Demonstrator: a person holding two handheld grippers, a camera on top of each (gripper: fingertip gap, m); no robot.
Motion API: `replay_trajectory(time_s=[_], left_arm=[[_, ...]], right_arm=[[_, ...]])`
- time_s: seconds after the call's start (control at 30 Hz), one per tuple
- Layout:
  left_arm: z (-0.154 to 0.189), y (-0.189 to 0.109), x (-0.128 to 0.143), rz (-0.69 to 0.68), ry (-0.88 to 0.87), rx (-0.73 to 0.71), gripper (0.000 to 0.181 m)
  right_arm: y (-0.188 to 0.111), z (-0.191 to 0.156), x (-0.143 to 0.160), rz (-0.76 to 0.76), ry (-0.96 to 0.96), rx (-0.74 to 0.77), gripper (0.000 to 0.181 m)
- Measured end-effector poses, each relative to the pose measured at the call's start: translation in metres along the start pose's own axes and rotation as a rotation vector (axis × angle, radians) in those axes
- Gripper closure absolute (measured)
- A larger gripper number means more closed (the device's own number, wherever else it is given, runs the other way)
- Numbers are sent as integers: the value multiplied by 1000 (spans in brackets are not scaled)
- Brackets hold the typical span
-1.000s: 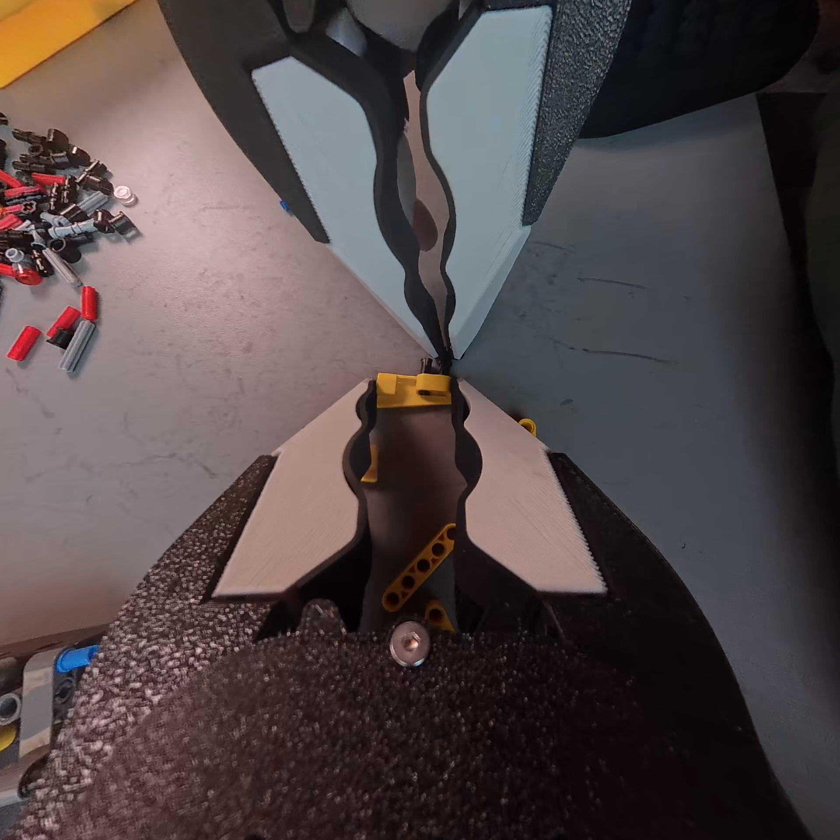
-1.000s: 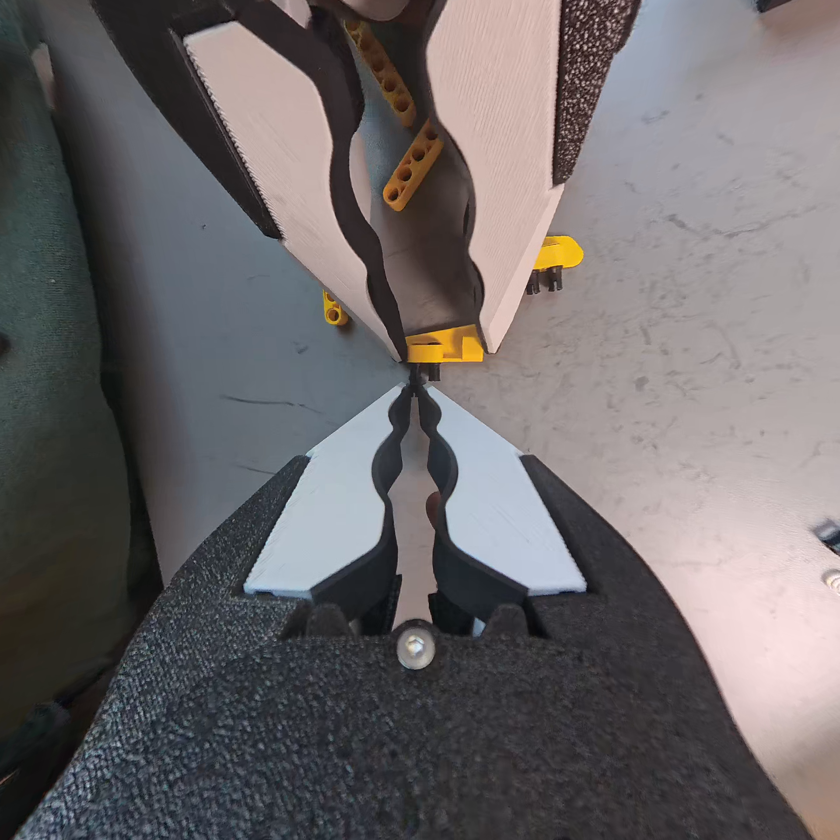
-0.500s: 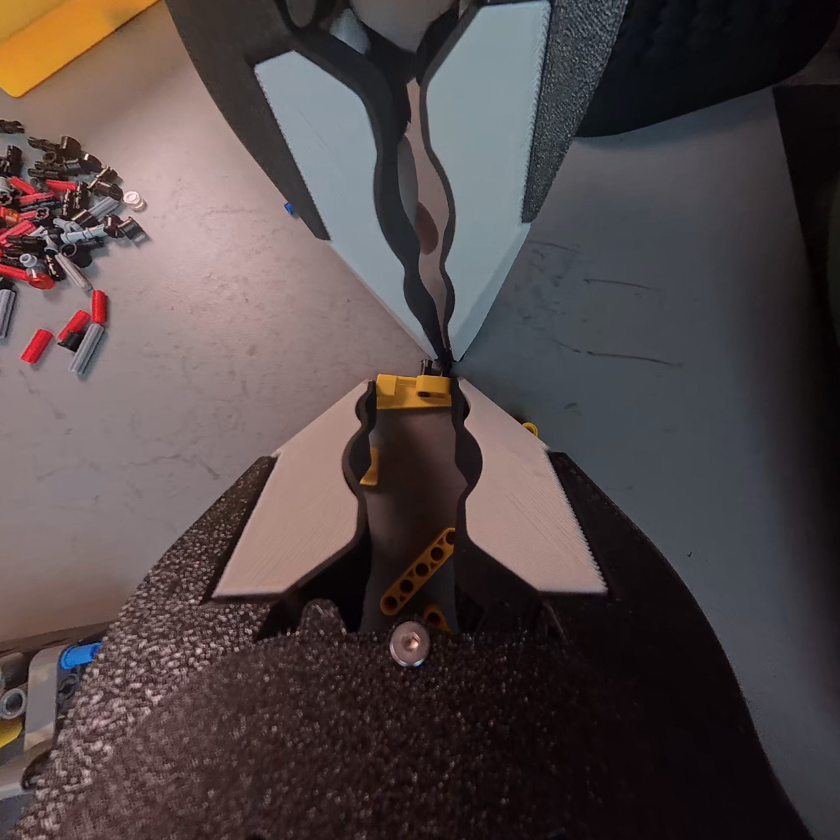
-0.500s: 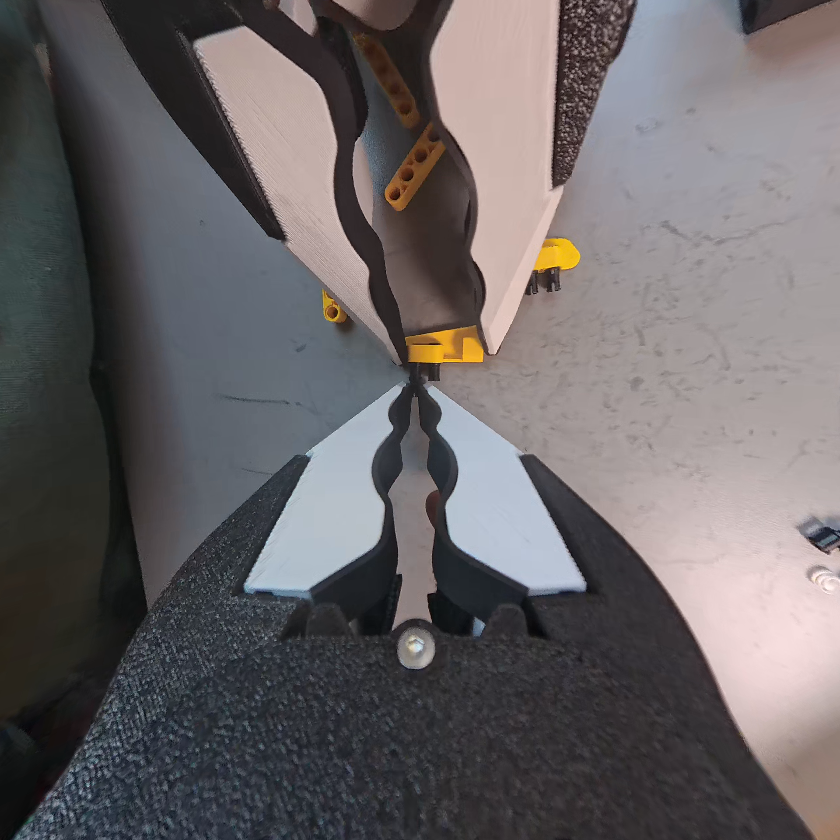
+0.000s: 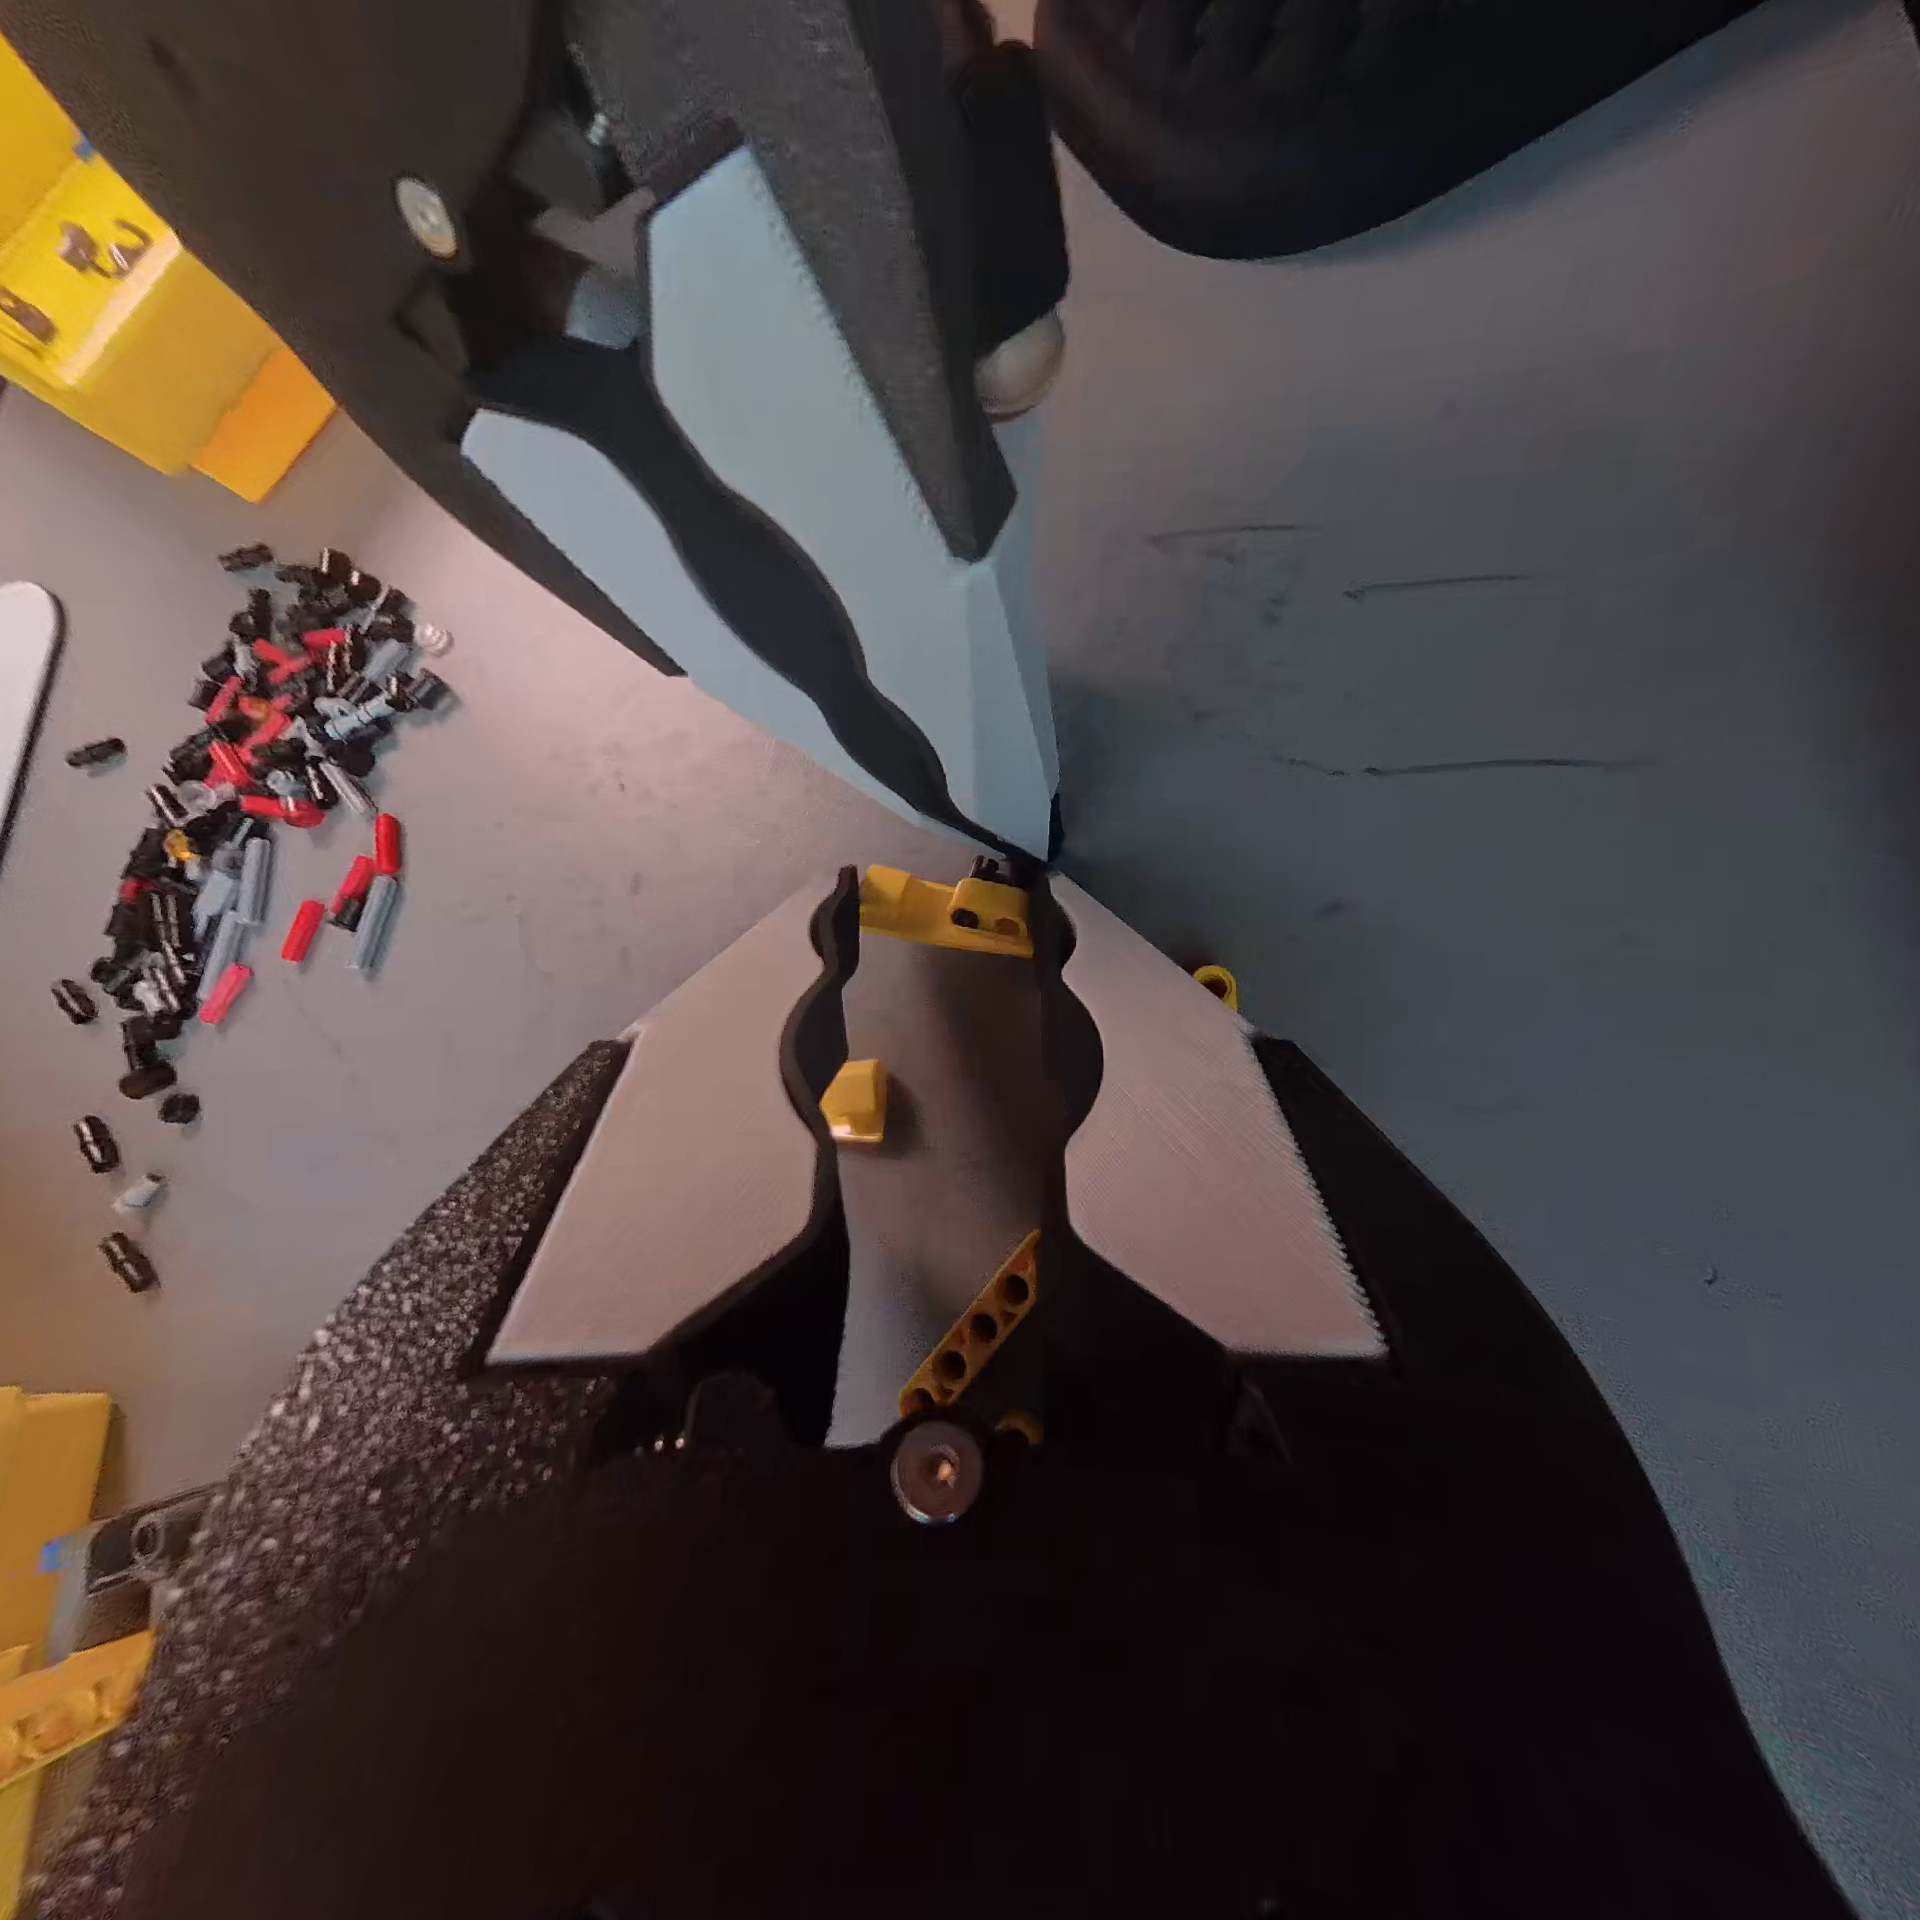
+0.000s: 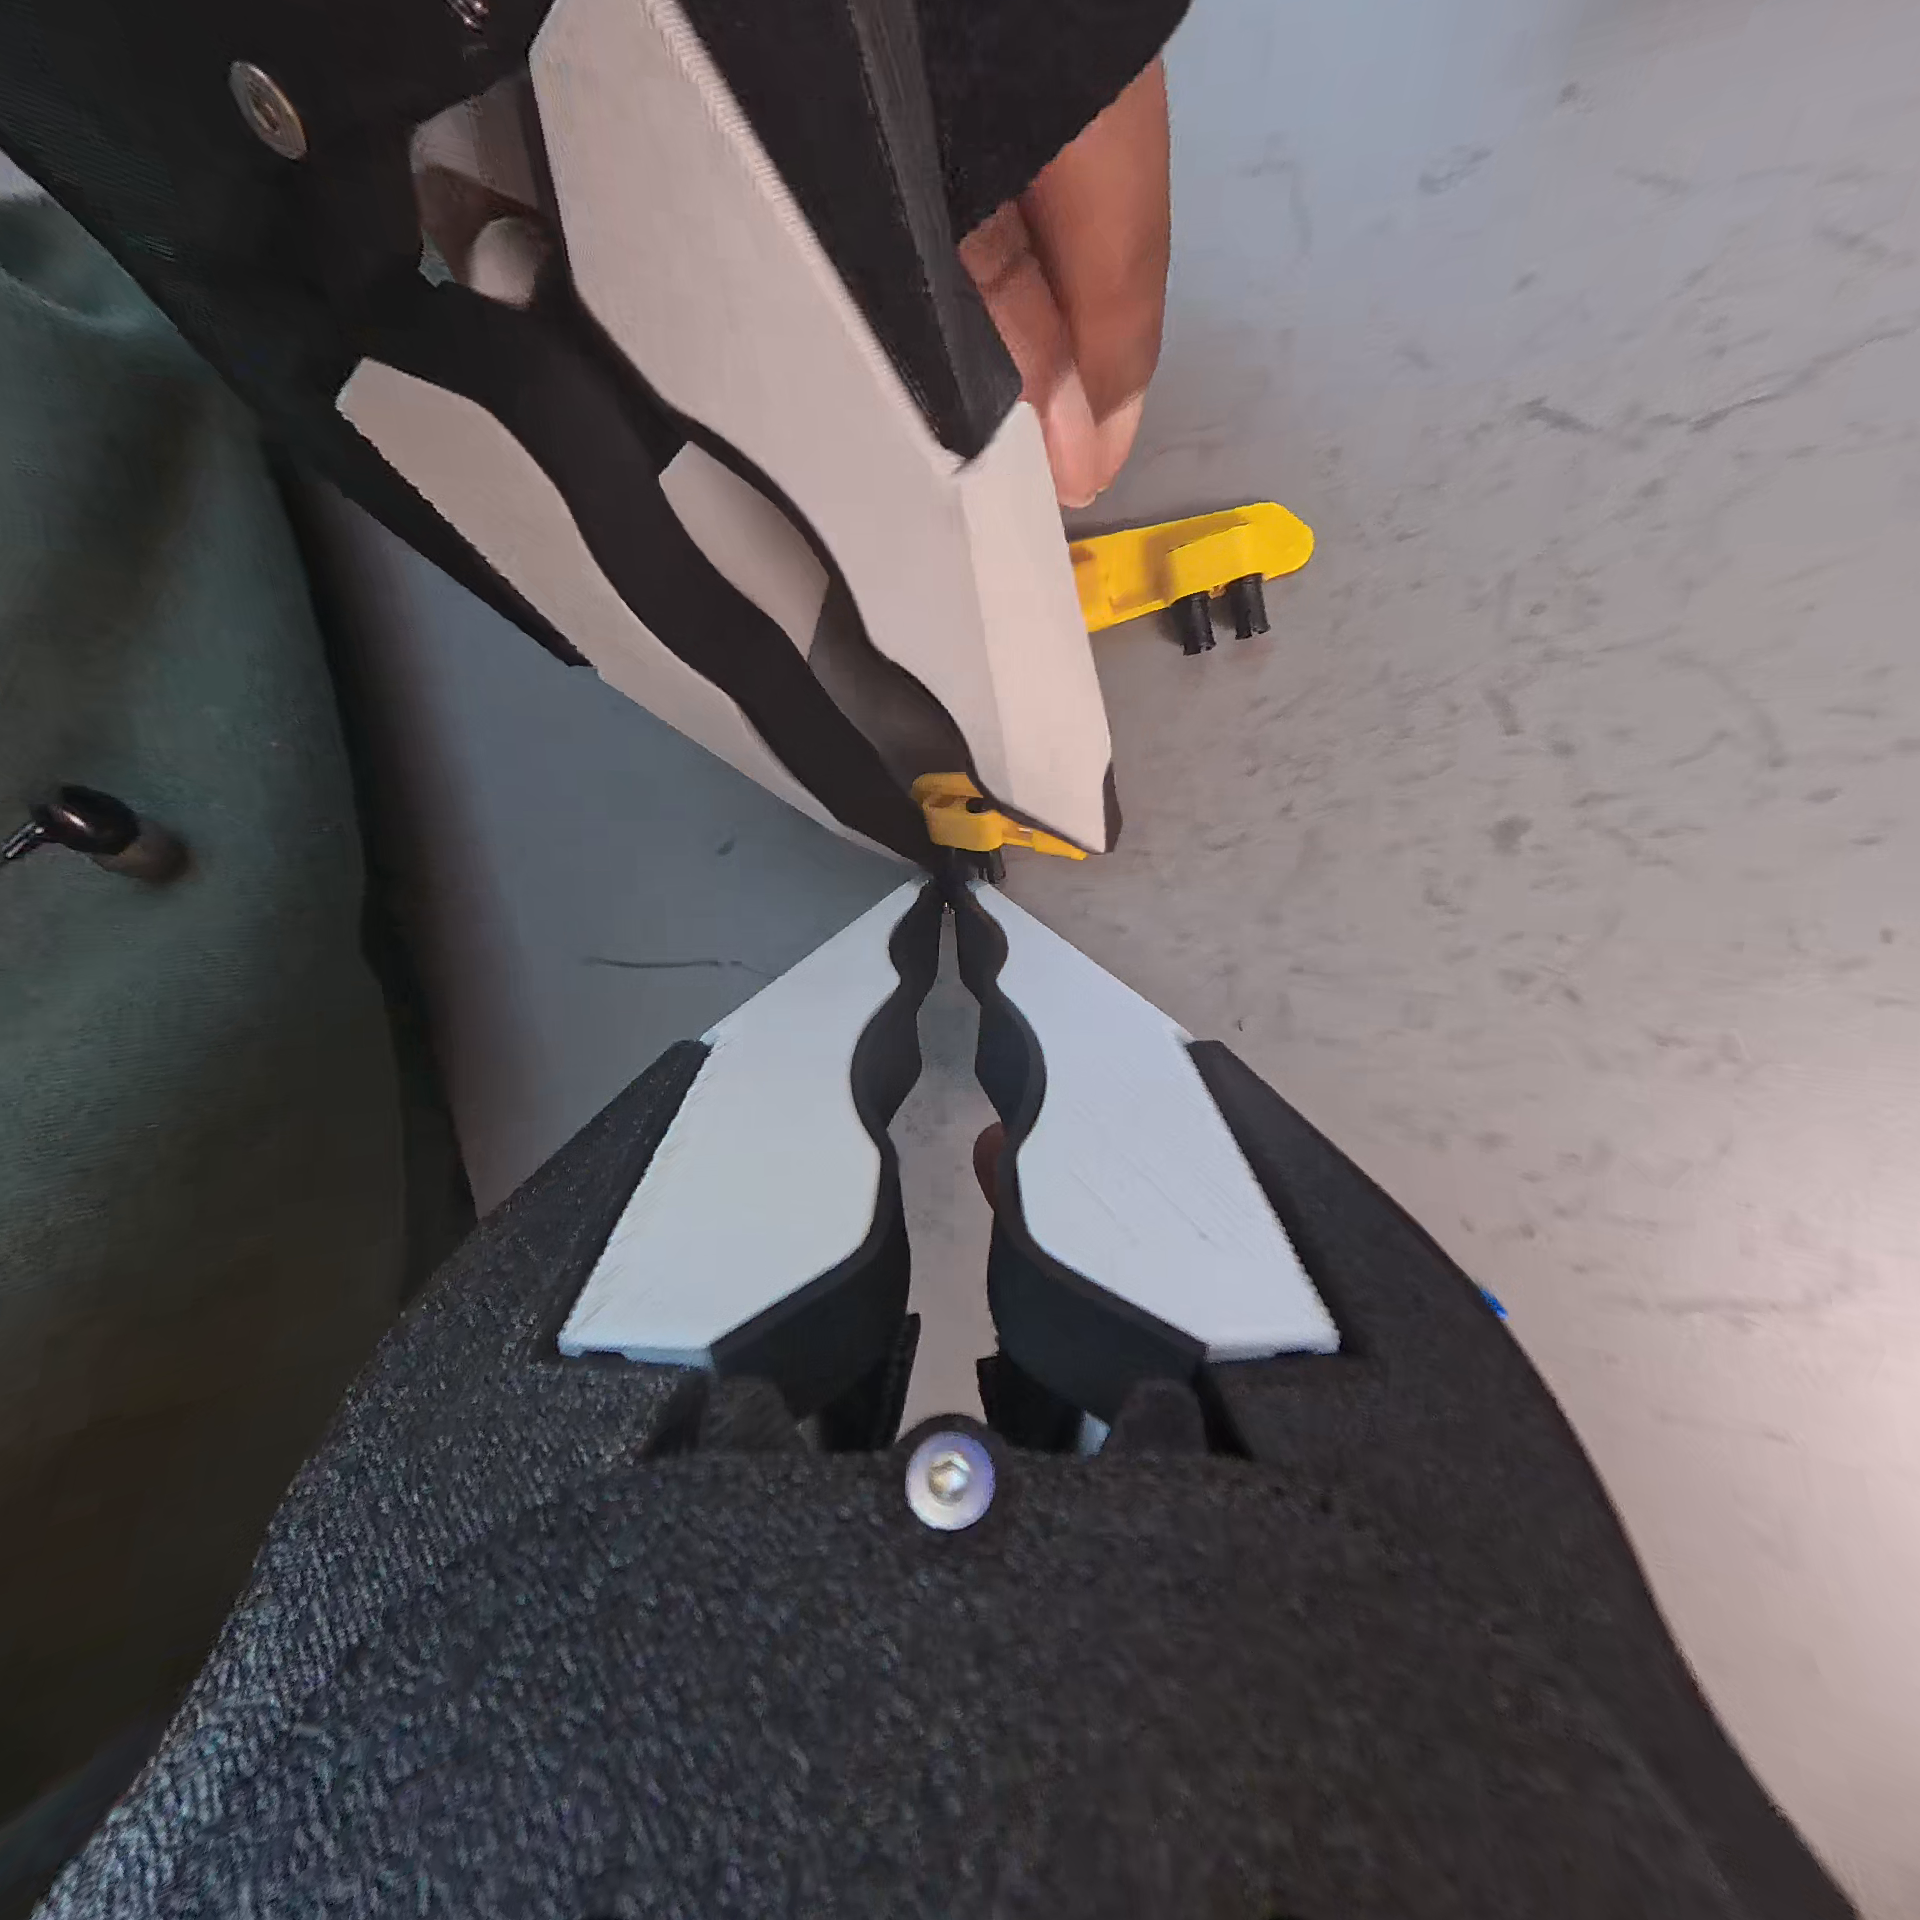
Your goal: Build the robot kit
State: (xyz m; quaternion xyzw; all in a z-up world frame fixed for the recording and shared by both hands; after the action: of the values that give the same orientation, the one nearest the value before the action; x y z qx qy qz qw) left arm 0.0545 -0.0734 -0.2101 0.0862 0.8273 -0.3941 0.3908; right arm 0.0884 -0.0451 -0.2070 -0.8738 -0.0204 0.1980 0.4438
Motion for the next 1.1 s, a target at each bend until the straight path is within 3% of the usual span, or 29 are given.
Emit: replay_trajectory(time_s=[0.3,0.57,0.73,0.9,1.1], left_arm=[[-3,2,3,-24,-80,90,149],[-9,-6,0,10,-163,190,141],[-15,-7,6,-35,-84,278,140],[-14,2,8,-56,-51,390,142],[-12,2,8,-32,-55,395,150]], right_arm=[[0,-3,3,99,-176,92,180],[1,-5,7,114,-145,65,179],[1,-5,7,99,-146,59,179],[2,-5,6,95,-114,61,179],[1,-4,5,103,-68,71,179]])
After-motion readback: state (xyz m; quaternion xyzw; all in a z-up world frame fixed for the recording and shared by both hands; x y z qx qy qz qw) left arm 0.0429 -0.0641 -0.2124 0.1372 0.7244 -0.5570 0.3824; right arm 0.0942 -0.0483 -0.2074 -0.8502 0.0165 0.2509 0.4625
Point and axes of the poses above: each gripper's, where its closed fingertips meet, y out along the fingers, x out of its underside, z = x × y across the jaws, the point moved 4 cm from there along -y, back along the fingers, and after that the axes turned 10 degrees about -x, right-handed, at the moved point
